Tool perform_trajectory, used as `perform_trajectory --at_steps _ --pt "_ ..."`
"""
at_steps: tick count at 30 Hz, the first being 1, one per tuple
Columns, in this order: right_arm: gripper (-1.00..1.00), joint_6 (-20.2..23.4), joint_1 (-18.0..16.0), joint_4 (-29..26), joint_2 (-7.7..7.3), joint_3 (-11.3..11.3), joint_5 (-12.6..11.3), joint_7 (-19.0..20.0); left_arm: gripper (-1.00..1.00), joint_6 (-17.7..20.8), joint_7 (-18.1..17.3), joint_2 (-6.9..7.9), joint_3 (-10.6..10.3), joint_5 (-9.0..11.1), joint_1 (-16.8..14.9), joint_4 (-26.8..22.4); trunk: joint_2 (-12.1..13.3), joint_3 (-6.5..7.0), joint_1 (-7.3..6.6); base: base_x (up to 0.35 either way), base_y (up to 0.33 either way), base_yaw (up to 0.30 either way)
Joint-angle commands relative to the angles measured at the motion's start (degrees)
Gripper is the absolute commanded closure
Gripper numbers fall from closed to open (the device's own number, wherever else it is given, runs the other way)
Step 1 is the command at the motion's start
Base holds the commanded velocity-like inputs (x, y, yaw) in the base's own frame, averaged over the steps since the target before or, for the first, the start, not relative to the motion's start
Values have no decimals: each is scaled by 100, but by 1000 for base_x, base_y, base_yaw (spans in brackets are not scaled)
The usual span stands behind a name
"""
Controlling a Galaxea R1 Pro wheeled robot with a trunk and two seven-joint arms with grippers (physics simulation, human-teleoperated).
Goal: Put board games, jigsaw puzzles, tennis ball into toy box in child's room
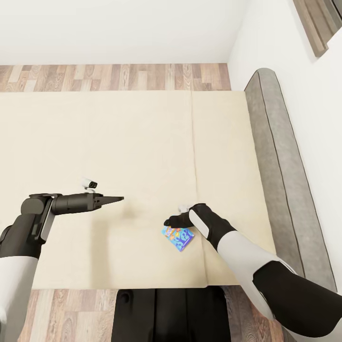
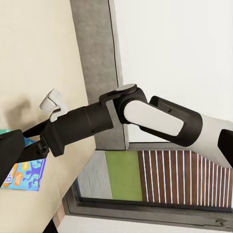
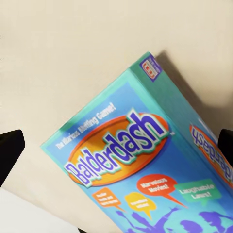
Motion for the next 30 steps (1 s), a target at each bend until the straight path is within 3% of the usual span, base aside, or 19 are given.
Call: perform_trajectory --at_steps 1,20,30 --pt "-100 17 -3 0 0 11 34 27 -100 61 -22 3 -1 -2 -1 -2 -9 -6 3 0 23 0" --pt "-100 40 -5 0 0 15 34 21 -100 61 -22 3 -1 -2 -1 2 -9 -6 3 -17 26 0" --pt "-100 413 -6 0 0 12 43 10 -100 61 -22 3 -1 -2 -3 0 -9 -6 3 -1 0 0"
